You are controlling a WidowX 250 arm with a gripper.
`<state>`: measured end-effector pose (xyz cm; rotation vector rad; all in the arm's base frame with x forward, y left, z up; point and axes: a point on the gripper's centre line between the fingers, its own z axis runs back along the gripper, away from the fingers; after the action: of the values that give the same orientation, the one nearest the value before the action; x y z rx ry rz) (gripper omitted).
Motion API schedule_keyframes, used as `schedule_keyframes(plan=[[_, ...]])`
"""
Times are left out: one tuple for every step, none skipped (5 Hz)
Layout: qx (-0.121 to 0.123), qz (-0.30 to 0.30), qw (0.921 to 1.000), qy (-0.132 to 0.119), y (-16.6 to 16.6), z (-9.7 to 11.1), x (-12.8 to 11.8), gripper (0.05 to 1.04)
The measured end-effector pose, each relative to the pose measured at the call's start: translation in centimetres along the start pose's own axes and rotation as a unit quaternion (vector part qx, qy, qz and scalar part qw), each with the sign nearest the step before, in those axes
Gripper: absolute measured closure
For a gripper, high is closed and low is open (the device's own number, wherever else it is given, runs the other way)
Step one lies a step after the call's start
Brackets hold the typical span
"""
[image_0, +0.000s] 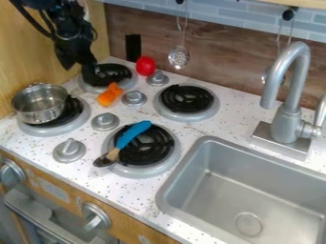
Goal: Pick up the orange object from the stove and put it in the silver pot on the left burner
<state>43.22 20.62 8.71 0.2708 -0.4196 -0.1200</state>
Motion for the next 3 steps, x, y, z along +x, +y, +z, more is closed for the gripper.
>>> schedule_keyframes(plan=[[-0.035, -0.013, 0.9992, -0.018, -1.1, -0.6, 0.7, 0.075], [-0.078, -0.018, 0.9965, -0.024, -2.2, -1.6, 0.6, 0.075], [-0.089, -0.005, 0.9957, -0.024, -1.8, -1.9, 0.4, 0.075]])
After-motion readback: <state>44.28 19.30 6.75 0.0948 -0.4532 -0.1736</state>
